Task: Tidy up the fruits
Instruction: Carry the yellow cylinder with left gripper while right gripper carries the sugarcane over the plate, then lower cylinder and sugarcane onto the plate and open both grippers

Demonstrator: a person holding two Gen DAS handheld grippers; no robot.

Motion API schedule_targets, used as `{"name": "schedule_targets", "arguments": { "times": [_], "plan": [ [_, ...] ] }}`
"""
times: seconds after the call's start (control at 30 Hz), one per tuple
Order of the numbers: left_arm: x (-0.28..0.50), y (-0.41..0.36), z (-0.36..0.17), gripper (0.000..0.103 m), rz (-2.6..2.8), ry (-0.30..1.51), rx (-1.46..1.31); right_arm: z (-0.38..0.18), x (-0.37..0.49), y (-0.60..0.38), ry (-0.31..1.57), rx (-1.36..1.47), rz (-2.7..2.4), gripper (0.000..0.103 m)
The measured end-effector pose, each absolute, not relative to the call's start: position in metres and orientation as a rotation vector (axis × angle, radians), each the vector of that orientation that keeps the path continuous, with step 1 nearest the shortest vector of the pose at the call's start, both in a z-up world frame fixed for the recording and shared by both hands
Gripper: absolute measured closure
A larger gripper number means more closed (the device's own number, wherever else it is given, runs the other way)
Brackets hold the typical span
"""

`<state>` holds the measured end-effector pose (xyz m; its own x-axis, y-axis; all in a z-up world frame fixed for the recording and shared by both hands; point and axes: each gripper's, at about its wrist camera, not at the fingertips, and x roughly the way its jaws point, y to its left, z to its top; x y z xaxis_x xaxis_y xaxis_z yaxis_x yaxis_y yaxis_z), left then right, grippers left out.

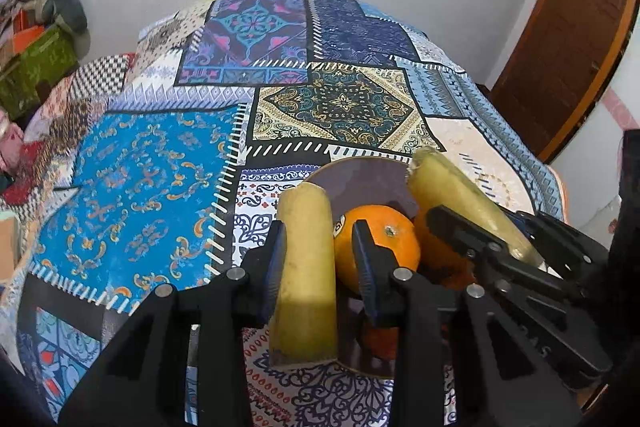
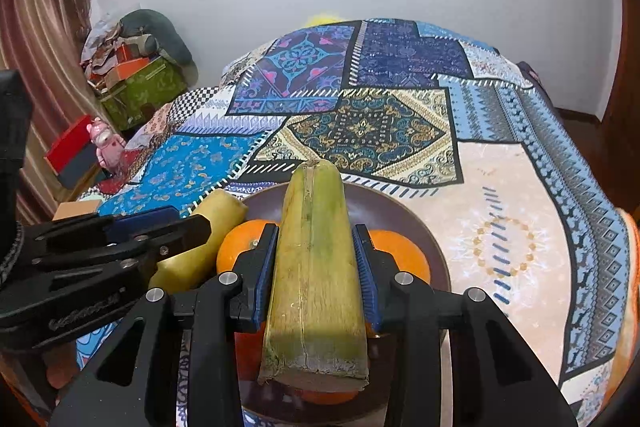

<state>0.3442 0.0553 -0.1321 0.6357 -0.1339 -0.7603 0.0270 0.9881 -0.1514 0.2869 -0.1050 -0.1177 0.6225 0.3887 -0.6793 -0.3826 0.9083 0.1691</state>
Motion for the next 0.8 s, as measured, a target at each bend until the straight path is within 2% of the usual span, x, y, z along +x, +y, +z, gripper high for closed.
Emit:
{"name": "schedule_targets", "arguments": {
  "times": [0.8],
  "plan": [
    [0.269,0.046,-0.107,0.069,-0.12,0.831,-0.082,-0.087,0.232,-0.132,0.743,-0.04,0.491,0.069]
  ]
}}
